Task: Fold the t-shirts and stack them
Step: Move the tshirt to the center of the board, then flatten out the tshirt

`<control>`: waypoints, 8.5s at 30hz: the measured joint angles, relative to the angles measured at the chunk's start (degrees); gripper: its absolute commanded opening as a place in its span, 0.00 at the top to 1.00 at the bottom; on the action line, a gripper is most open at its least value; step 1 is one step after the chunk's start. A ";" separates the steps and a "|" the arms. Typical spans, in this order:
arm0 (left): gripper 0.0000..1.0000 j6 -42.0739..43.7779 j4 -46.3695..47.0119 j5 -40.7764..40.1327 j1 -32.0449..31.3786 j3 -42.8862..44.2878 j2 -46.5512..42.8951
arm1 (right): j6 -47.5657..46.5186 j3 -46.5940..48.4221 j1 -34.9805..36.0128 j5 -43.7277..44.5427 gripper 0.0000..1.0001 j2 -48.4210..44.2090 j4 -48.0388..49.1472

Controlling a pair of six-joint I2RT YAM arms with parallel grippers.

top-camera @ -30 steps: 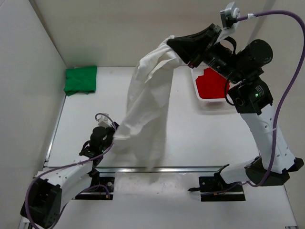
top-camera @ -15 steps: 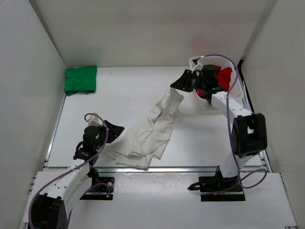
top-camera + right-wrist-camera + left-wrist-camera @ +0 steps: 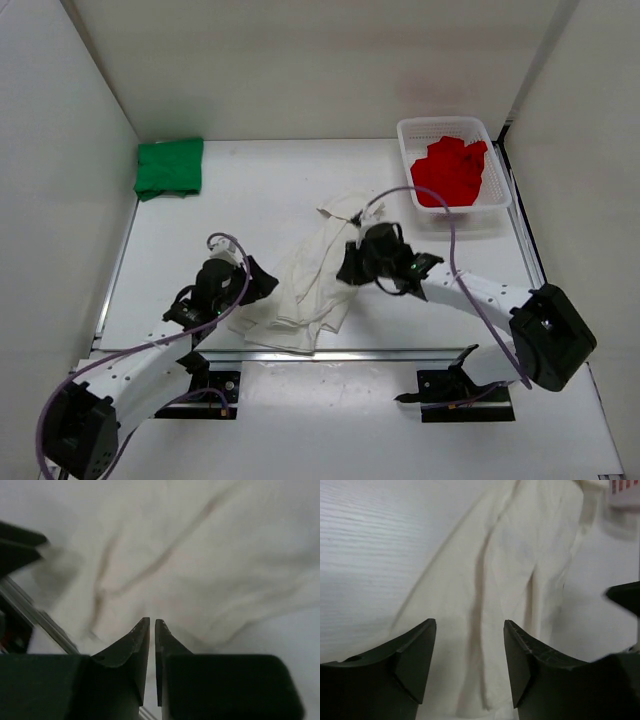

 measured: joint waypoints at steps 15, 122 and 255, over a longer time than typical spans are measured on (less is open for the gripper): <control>0.36 7.63 -4.96 -6.19 -20.81 6.01 12.68 | 1.95 -15.69 -3.87 2.03 0.59 -2.56 1.97; 0.48 -0.50 -0.26 -1.55 30.23 21.51 39.41 | 3.80 -19.87 4.07 -0.96 0.82 -13.62 6.73; 1.00 -4.39 -13.42 15.04 34.49 76.19 47.15 | -9.03 91.30 -27.50 -3.21 1.00 43.91 -29.31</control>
